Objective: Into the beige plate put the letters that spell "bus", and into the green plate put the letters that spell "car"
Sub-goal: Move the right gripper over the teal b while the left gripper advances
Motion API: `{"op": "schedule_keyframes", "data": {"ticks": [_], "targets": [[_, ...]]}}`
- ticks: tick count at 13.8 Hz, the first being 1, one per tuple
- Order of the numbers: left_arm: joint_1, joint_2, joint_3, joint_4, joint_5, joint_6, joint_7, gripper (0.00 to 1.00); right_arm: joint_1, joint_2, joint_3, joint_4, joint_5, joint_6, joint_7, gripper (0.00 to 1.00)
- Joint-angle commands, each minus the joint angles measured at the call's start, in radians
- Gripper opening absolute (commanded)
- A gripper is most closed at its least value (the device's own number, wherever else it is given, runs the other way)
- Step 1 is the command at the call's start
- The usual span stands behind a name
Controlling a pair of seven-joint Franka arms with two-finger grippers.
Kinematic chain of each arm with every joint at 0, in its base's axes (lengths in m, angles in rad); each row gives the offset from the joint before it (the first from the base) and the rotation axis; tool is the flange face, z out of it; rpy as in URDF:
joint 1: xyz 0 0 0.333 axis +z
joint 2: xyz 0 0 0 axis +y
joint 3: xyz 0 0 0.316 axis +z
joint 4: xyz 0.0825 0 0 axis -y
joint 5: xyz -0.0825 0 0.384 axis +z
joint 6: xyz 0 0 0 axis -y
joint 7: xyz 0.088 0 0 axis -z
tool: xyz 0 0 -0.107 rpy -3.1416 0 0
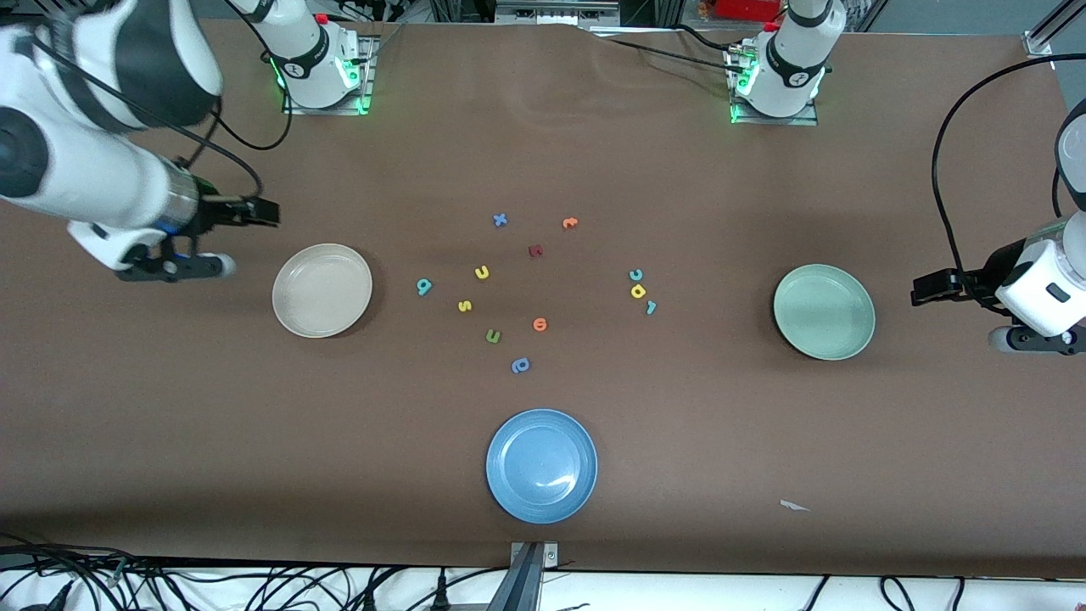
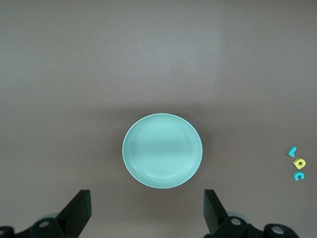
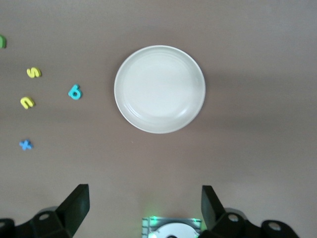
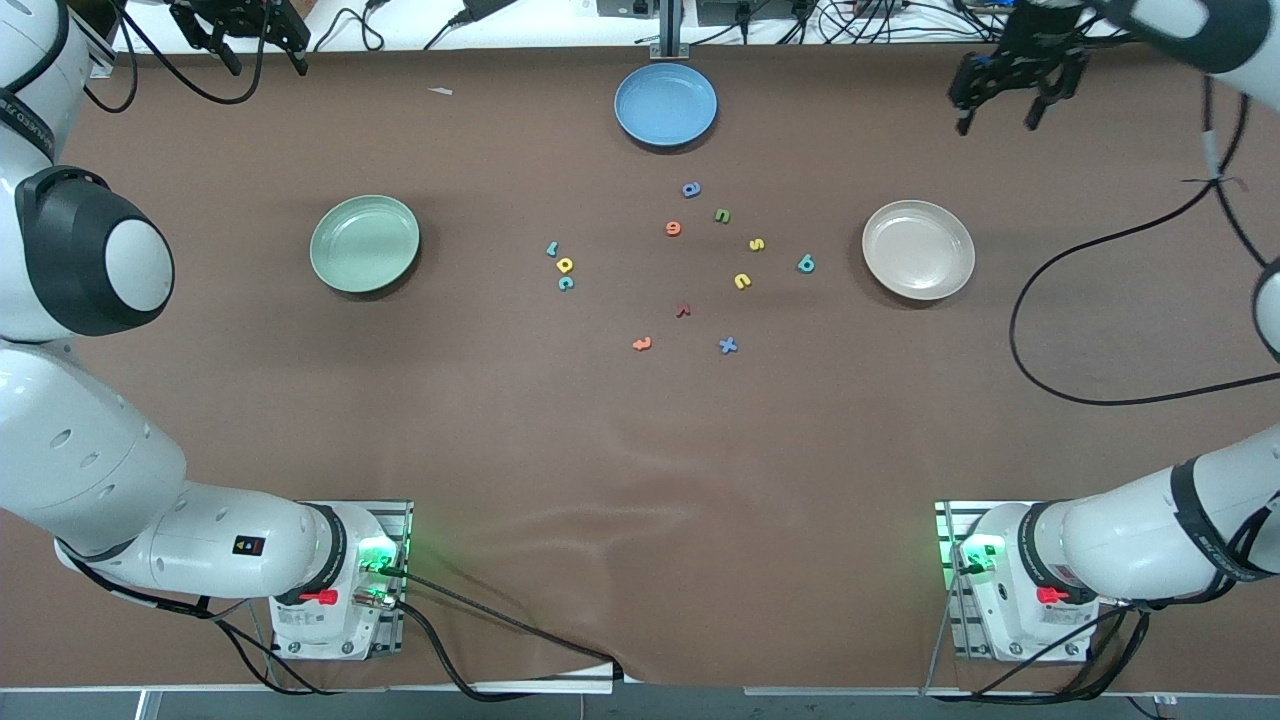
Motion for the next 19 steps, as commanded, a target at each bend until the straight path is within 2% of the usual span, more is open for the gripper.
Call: {"op": "schedule_keyframes", "data": {"ticks": [1,4,7,9,10,13,16,19], "targets": [[-0.002,-0.008,0.003,-0.007,-0.014,-0.005,0.019,1.0,0.056,0.065,-0.002,-0.015,-0.004,0.084,0.137,1.0],[-0.004,-0.007,0.003,-0.007,-0.014,-0.004,0.019,1.0,0.099,0.072,0.0,-0.104,0.004,0.213,0.292,1.0],[-0.005,-0.001,0.0,-0.007,-0.014,-0.002,0.019,1.0,0.158,0.094,0.005,-0.222,0.006,0.412,0.47,0.99],[-0.019,0.005,-0.007,-0.007,-0.015,-0.002,0.002,1.0,0.214,0.131,0.005,-0.273,0.006,0.524,0.664,0.99],[-0.027,0.008,-0.009,-0.007,-0.017,-0.002,-0.014,1.0,0.241,0.156,0.005,-0.285,0.006,0.573,0.767,0.95],[-0.059,0.024,-0.015,-0.02,-0.024,-0.002,-0.088,1.0,0.286,0.228,0.005,-0.287,0.003,0.669,1.103,0.95],[-0.096,0.028,-0.024,-0.05,-0.034,0.002,-0.151,1.0,0.304,0.26,0.003,-0.299,-0.01,0.707,1.158,0.86],[-0.099,0.028,-0.053,-0.11,-0.147,0.067,-0.244,1.0,0.309,0.263,0.003,-0.406,-0.016,0.885,1.161,0.83]]}}
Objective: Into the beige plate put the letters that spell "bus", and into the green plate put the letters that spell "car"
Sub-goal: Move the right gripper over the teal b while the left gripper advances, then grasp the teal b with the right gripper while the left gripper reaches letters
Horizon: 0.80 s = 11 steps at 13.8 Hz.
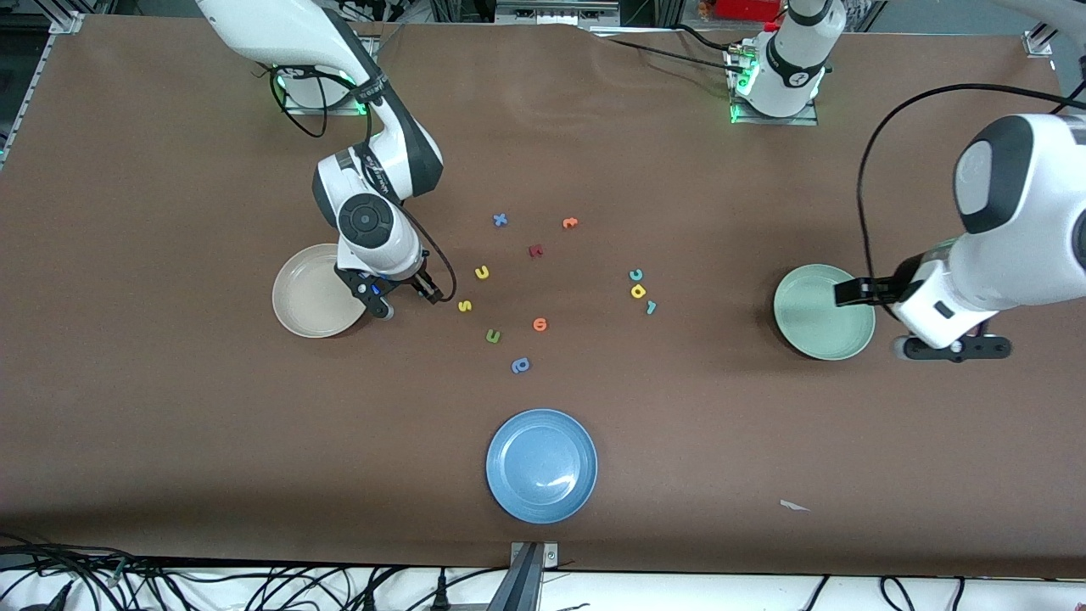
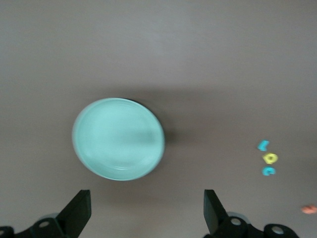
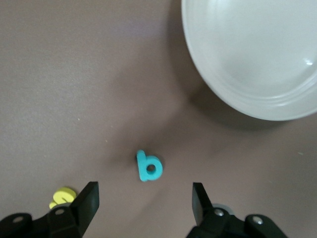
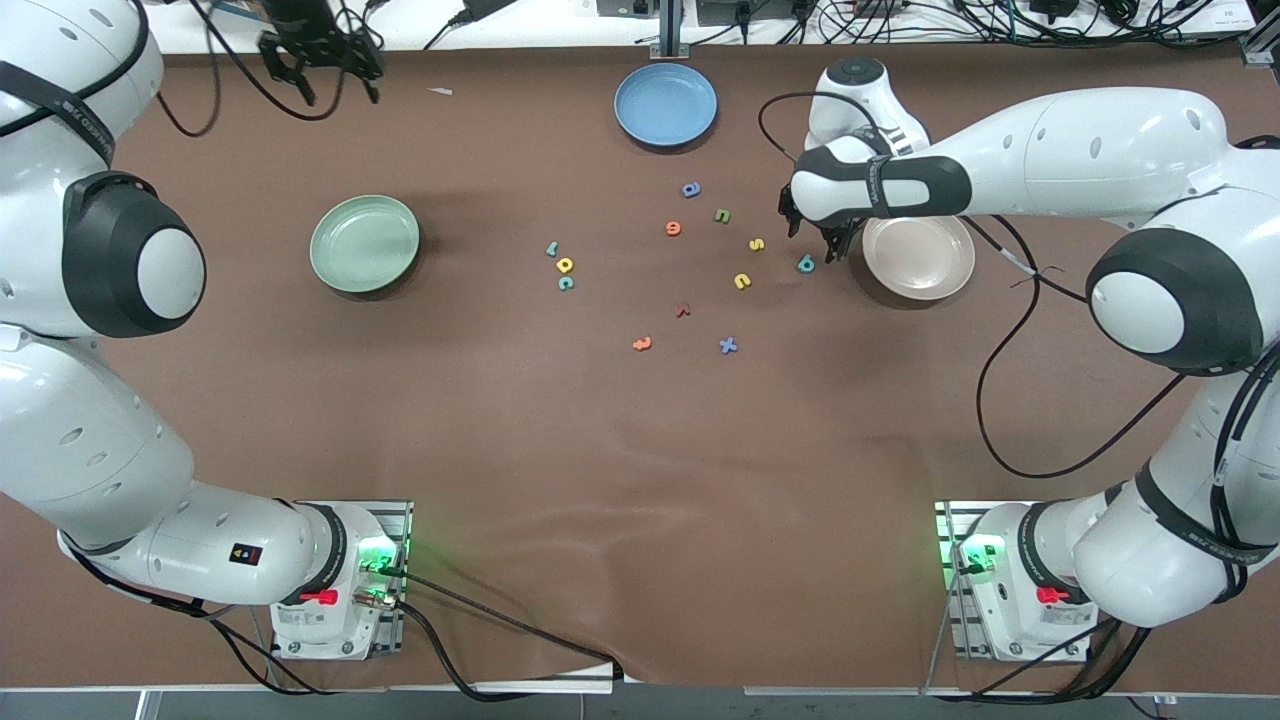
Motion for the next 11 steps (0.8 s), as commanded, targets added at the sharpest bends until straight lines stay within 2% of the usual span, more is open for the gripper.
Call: {"op": "schedule_keyframes", "data": {"ticks": [1,4,7,9,11], "targets": [[-0.008,-0.012,-0.016,-0.067,-0.096,0.078,-0.102,1.0,0.009,-0.009,-0.004,-0.101,-0.019,0.136,0.029,0.8],[-0.013,-0.012,-0.094,-0.134,-0.099,0.16,-0.294,1.0,0.019,0.003,-0.004,-0.119,-0.018,0.187,0.031,0.75],[-0.013,-0.015,-0.188,-0.226,-0.087,0.259,-0.454,1.0,0.021,0.006,-0.004,-0.118,-0.018,0.188,0.031,0.59],[-0.017,-0.026,-0.249,-0.303,-0.076,0.331,-0.544,1.0,0.021,0.014,-0.006,-0.115,-0.018,0.191,0.029,0.58],[-0.045,-0.03,-0.305,-0.37,0.028,0.406,-0.688,1.0,0.021,0.024,-0.006,-0.109,-0.019,0.207,0.028,0.58]]}}
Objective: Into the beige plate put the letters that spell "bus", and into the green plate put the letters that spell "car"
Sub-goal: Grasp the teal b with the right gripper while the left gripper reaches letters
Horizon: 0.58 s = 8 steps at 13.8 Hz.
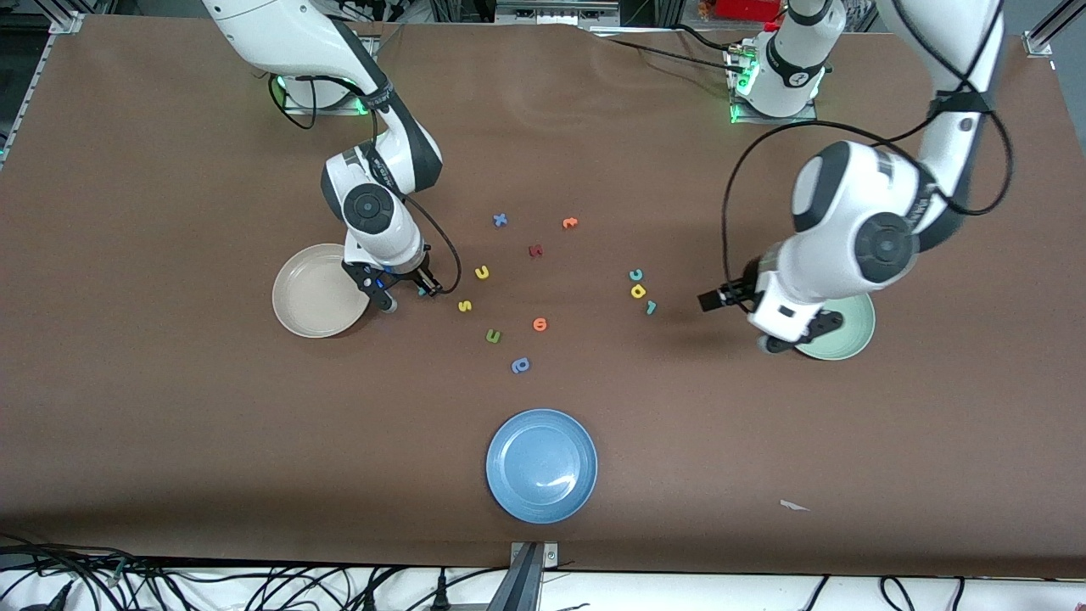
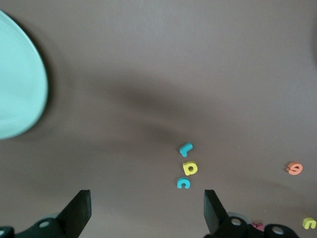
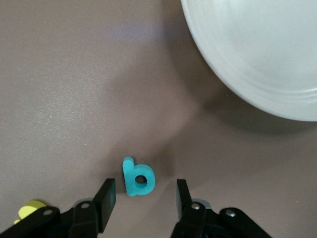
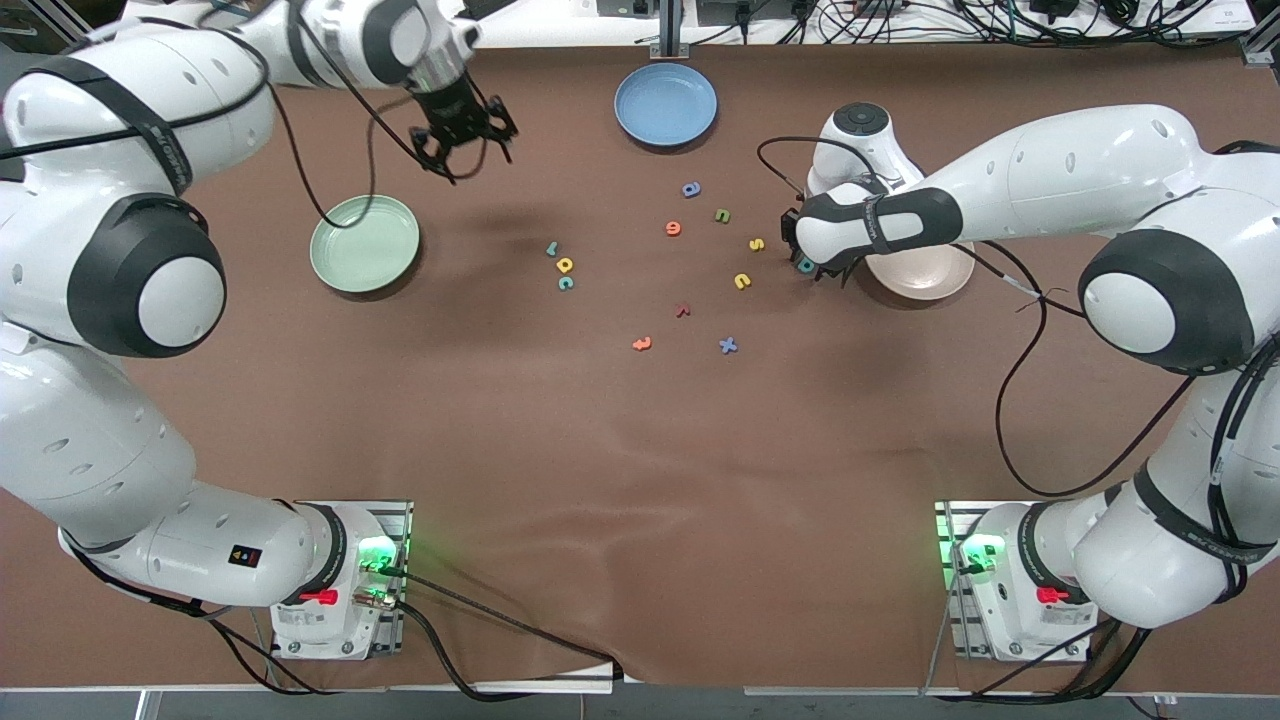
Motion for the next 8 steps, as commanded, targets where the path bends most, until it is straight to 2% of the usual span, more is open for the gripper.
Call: {"op": "schedule_keyframes", "data": {"ticks": [1,4,5,8], "targets": [[-0.036,-0.036,-0.055,-0.121,0.118,0.126,-0.192,1.0,0.009,0.015,-0.005,0.0,-0.018,0.037,0.025,0.58],[-0.052,-0.035,-0.084,-0.2,0.131,0.234,-0.274,1.0,0.009,0.023,-0.007,0.0,-0.02,0.047,0.02,0.54],[-0.053,-0.03,-0.099,-0.213,0.131,0.263,-0.292,1.0,0.009,0.023,-0.007,0.0,-0.02,0.047,0.02,0.49],[-0.075,0.013,-0.115,-0.227,0.131,0.37,-0.351,1.0,0.009,0.023,-0.007,0.001,-0.02,0.047,0.015,0.24]]}}
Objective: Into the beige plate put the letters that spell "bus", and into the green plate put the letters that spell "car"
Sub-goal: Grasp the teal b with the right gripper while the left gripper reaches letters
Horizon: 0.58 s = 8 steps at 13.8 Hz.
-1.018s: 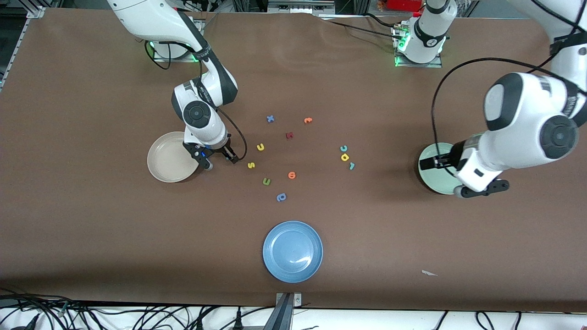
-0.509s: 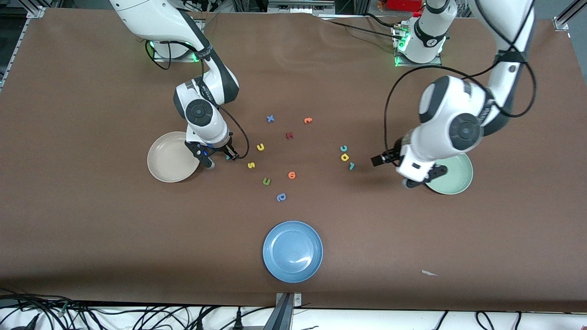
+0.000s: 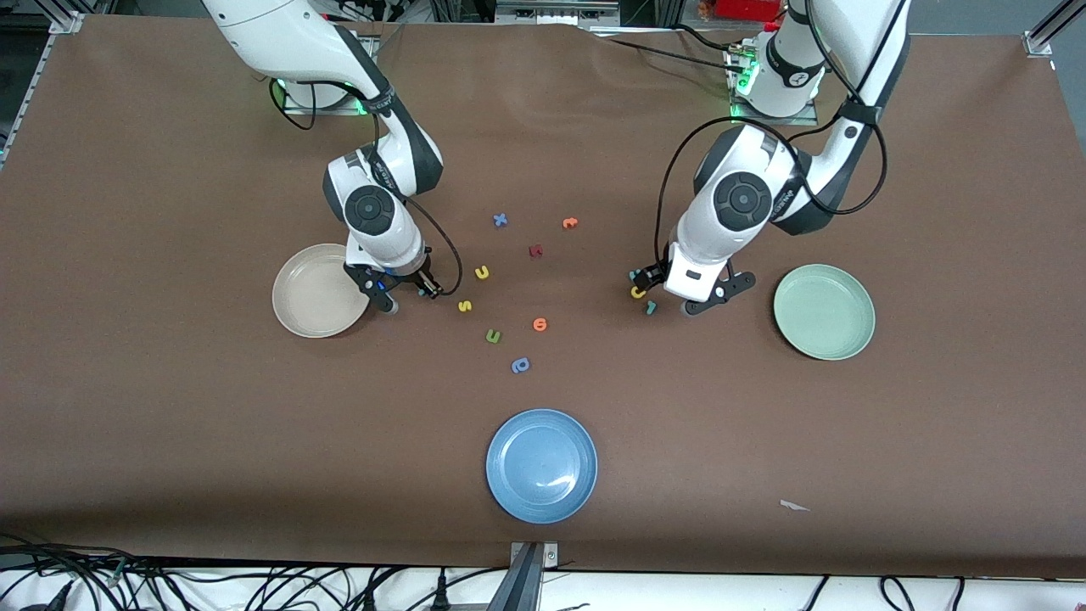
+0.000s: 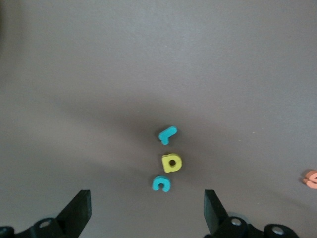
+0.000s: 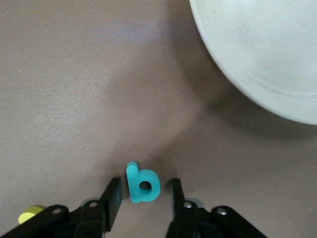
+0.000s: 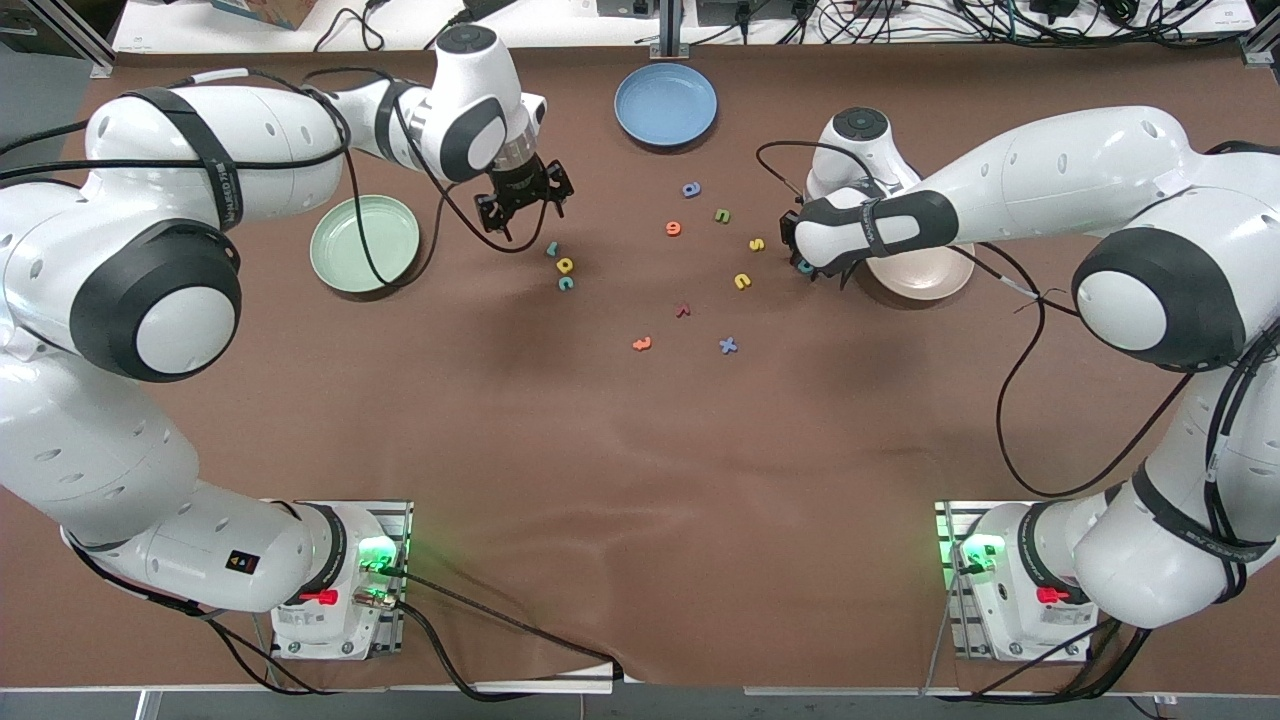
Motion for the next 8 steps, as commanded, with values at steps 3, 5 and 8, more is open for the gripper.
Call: {"op": "schedule_keyframes", "data": {"ticks": [3,5,8], "targets": [[-0.037,0.068,-0.002,-0.018,0.025,0.153,-0.076,1.0,0.0,0.001,-0.014,0.047,-0.019,-0.061,-0.05,0.13],[-0.044,0.099,-0.002,-0.021,0.025,0.196,-0.08,0.99,0.0,-0.005,-0.02,0.142,-0.019,-0.235,-0.076,0.13],[-0.046,0.128,-0.002,-0.025,0.026,0.204,-0.07,0.99,0.0,-0.054,-0.115,0.189,-0.019,-0.406,-0.272,0.13]]}}
